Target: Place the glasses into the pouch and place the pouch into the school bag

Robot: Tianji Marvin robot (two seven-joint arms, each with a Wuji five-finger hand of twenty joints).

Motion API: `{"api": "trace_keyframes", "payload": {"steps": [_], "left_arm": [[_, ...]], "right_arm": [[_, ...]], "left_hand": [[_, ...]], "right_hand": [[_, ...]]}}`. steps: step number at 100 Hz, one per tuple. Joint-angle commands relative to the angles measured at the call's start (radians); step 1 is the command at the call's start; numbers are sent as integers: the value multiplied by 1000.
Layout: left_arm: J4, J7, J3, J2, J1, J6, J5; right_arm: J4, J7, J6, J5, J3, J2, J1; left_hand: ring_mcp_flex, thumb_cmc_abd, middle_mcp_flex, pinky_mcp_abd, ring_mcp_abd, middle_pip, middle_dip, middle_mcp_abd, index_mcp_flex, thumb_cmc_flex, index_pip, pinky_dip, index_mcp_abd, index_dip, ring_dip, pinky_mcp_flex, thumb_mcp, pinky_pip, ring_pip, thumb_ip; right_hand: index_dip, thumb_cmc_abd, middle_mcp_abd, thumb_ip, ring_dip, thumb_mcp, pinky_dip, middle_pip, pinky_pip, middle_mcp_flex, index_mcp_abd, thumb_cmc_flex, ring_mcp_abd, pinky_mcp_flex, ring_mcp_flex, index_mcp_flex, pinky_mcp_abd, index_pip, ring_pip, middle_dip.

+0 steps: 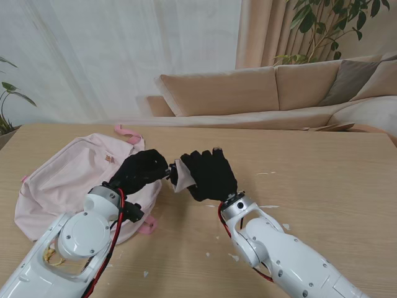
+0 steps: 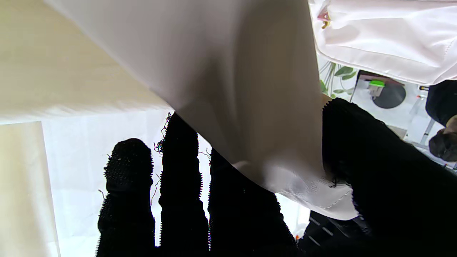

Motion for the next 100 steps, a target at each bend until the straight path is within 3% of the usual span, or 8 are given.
{"api": "trace_keyframes", "payload": {"steps": [1, 21, 45, 57, 69, 78, 91, 100], "left_arm": [[-13, -13, -5, 3, 14, -9, 8], [-11, -16, -7, 5, 16, -8, 24], [-18, -19, -11, 8, 30, -14, 38], [-21, -22, -11, 9, 34, -21, 50], [-21, -5, -3, 6, 36, -39, 48], [-19, 15, 5, 3, 36, -59, 53], [-23, 24, 11, 2, 37, -64, 63], [-22, 24, 19, 2, 31, -58, 69]], "right_arm": [[-6, 14, 5, 0, -1, -4, -2], [-6, 15, 9, -8, -8, -2, 2], [-5, 19, 13, -11, -11, -2, 6], [-3, 18, 14, -11, -15, -2, 10], [-2, 18, 15, -11, -19, -2, 11], [-1, 20, 15, -13, -20, -1, 12], [-5, 25, 14, -14, -19, -1, 10], [-5, 24, 12, -14, -20, -1, 11]], "left_hand": [[-18, -1, -10, -28, -13, -26, 10, -4, 9, 33, -21, 11, -42, -17, -6, -12, -12, 3, -2, -20], [2, -14, 33, -27, -18, 44, 96, -35, 75, 53, 74, 18, -89, 58, 19, 0, -1, 13, 37, -16], [-1, -46, -10, -21, -18, 193, 32, -33, 55, -114, 131, 39, -74, 133, 39, -3, -8, 12, 55, -32], [10, -71, 23, -23, -25, 192, 90, -36, 55, -39, 143, 44, -62, 151, 41, 4, 58, 16, 65, -22], [10, -87, 53, -22, -18, 161, 108, -21, 85, 26, 108, 45, -43, 109, 40, 2, 86, 16, 65, -19], [4, -92, 70, -38, -26, 143, 138, -28, 150, 46, 52, 47, -80, 34, 46, -6, 93, 14, 68, -17], [3, -97, 73, -46, -34, 137, 158, -38, 226, 39, -28, 49, -96, -82, 53, -9, 94, 15, 71, -17], [11, -111, 80, -39, -31, 137, 152, -31, 246, 17, -24, 51, -87, -89, 55, -7, 91, 16, 74, -17]], "right_hand": [[5, 33, 6, 40, 4, 42, 13, 4, 4, 1, -32, 11, 4, -2, 4, 13, 0, 12, -5, 0], [5, 33, 6, 40, 4, 43, 13, 4, 4, 2, -32, 11, 5, -2, 5, 14, 0, 12, -5, 0], [5, 33, 7, 40, 4, 43, 13, 4, 4, 2, -32, 13, 5, -2, 5, 14, 0, 12, -4, 1], [5, 33, 7, 40, 4, 43, 13, 4, 4, 2, -32, 13, 6, -2, 4, 14, 0, 12, -5, 1], [5, 34, 6, 40, 4, 43, 13, 4, 4, 2, -33, 13, 5, -2, 6, 15, 0, 13, -5, 1], [5, 34, 6, 40, 4, 43, 13, 3, 4, 1, -32, 14, 5, -2, 5, 14, 0, 12, -5, 1], [4, 33, 8, 40, 4, 39, 13, 2, 4, -1, -30, 9, 5, -2, 3, 12, 0, 10, -7, 0], [2, 33, 10, 40, 3, 36, 13, -3, 3, -4, -28, 4, 6, -4, -1, 11, -2, 6, -9, -3]]}}
